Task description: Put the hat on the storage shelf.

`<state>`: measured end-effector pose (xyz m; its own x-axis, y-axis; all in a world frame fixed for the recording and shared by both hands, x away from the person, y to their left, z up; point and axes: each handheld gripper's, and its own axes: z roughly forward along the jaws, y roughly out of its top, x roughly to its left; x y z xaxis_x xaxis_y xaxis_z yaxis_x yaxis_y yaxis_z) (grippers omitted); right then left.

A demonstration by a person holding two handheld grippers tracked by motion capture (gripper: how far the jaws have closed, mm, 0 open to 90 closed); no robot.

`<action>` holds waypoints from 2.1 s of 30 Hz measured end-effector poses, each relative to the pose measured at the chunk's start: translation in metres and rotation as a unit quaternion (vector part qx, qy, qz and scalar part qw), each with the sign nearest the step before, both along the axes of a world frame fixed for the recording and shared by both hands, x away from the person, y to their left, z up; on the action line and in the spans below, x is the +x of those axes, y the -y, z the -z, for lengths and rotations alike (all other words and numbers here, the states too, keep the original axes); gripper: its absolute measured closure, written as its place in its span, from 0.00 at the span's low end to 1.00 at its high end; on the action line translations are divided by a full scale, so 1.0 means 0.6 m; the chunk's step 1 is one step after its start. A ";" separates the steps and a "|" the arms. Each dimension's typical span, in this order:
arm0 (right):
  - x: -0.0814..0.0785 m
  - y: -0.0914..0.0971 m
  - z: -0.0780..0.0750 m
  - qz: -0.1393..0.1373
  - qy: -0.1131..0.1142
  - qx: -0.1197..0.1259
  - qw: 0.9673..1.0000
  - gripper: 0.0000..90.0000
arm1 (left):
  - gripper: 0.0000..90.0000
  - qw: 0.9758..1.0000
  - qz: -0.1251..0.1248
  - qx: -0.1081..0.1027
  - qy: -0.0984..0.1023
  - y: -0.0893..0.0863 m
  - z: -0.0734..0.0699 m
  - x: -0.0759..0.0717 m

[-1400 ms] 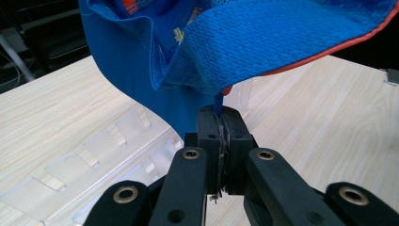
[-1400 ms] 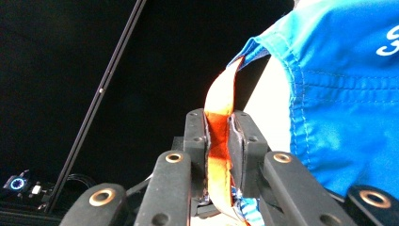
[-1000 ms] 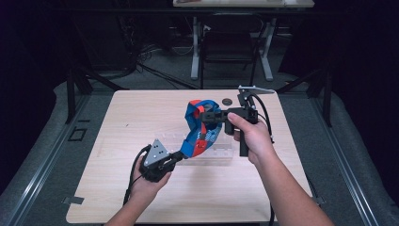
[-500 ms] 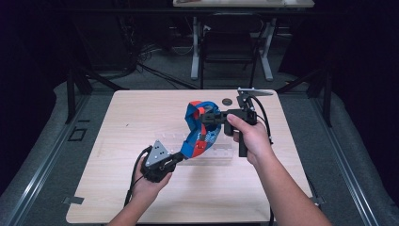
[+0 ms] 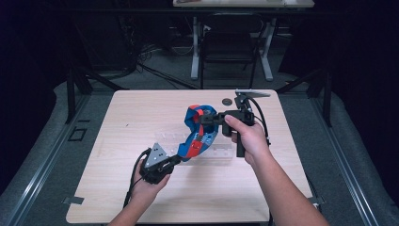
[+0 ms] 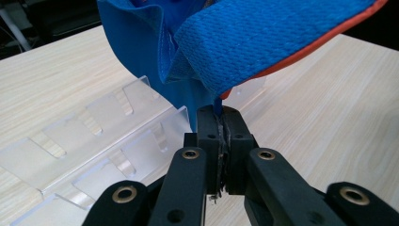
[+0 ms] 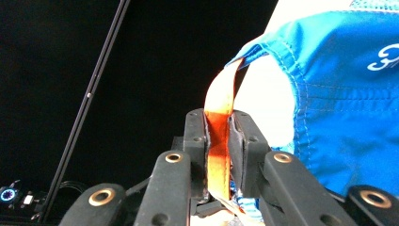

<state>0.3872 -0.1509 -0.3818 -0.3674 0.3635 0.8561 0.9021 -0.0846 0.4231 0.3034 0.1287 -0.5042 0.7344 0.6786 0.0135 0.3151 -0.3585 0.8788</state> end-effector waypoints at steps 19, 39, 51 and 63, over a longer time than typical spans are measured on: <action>-0.004 0.009 -0.002 0.007 0.008 -0.005 1.000 0.86 | 0.98 1.000 -0.011 -0.005 -0.022 -0.011 0.015 0.009; -0.008 0.018 -0.003 0.006 0.010 -0.003 1.000 0.86 | 0.97 0.999 -0.017 -0.011 -0.026 -0.013 0.015 0.011; -0.009 0.019 -0.003 0.008 0.010 -0.001 1.000 0.86 | 0.93 0.999 -0.029 -0.018 -0.022 -0.017 0.010 0.012; -0.009 0.021 -0.001 0.009 0.009 0.001 1.000 0.85 | 0.88 0.999 -0.032 -0.016 -0.020 -0.024 0.008 0.011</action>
